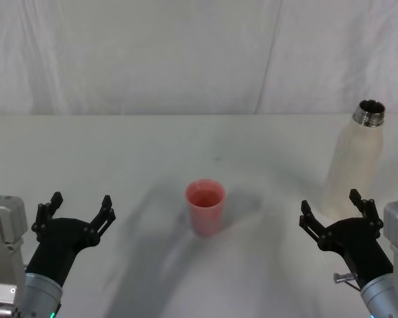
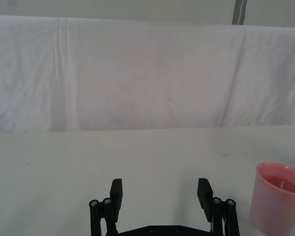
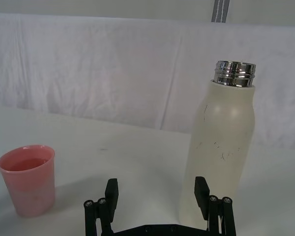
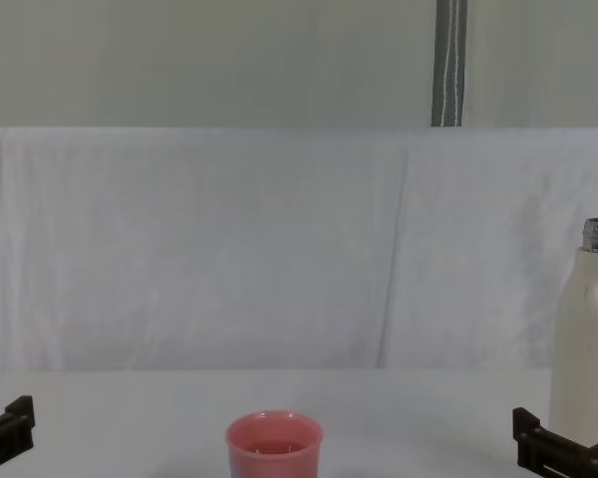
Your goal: Grasp the thermos with one hand and pour water into the cup lid.
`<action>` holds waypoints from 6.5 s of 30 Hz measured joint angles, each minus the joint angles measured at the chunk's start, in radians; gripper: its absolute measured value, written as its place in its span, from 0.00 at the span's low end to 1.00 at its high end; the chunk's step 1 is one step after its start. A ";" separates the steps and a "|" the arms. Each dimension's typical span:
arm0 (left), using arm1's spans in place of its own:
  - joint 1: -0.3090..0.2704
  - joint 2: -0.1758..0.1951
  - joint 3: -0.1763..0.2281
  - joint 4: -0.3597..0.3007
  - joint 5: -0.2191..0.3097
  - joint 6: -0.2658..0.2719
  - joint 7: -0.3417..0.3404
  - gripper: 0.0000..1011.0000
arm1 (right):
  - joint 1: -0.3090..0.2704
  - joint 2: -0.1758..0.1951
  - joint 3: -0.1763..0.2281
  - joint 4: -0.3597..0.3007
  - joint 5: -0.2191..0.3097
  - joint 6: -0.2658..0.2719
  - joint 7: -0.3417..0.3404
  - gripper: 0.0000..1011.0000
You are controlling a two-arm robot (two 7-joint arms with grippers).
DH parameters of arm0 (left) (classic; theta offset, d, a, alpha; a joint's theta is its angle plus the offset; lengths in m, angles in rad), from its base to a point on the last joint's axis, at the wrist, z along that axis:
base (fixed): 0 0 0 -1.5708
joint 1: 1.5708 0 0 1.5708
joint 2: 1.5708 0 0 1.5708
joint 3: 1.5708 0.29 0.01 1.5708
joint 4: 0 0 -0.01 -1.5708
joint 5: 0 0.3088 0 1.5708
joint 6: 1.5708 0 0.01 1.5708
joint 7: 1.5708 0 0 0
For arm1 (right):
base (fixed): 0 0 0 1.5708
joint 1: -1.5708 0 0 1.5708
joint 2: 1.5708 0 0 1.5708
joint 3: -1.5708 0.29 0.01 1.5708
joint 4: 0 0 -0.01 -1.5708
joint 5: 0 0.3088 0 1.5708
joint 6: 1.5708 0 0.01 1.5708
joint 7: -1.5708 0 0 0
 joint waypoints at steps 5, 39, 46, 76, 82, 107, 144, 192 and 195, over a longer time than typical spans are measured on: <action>0.000 0.000 0.000 0.000 0.000 0.000 0.000 0.99 | 0.000 0.000 0.000 0.000 0.000 0.000 0.000 0.99; 0.000 0.000 0.000 0.000 0.000 0.000 0.000 0.99 | 0.000 0.000 0.000 0.000 0.000 0.000 0.000 0.99; 0.000 0.000 0.000 0.000 0.000 0.000 0.000 0.99 | 0.001 -0.008 0.014 0.000 0.008 0.000 0.006 0.99; 0.000 0.000 0.000 0.000 0.000 0.000 0.000 0.99 | 0.122 -0.103 0.160 0.168 0.078 -0.018 0.102 0.99; 0.000 0.000 0.000 0.000 0.000 0.000 0.000 0.99 | 0.146 -0.105 0.178 0.196 0.078 -0.024 0.117 0.99; 0.000 0.000 0.000 0.000 0.000 0.000 0.000 0.99 | 0.228 -0.098 0.178 0.271 0.062 -0.015 0.154 0.99; 0.000 0.000 0.000 0.000 0.000 0.000 0.000 0.99 | 0.312 -0.100 0.170 0.360 0.042 -0.014 0.155 0.96; 0.000 0.000 0.000 0.000 0.000 0.000 0.000 0.99 | 0.365 0.018 0.101 0.239 -0.139 0.009 0.196 0.94; 0.000 0.000 0.000 0.000 0.000 0.000 0.000 0.99 | 0.396 0.038 0.070 0.244 -0.191 0.032 0.204 0.94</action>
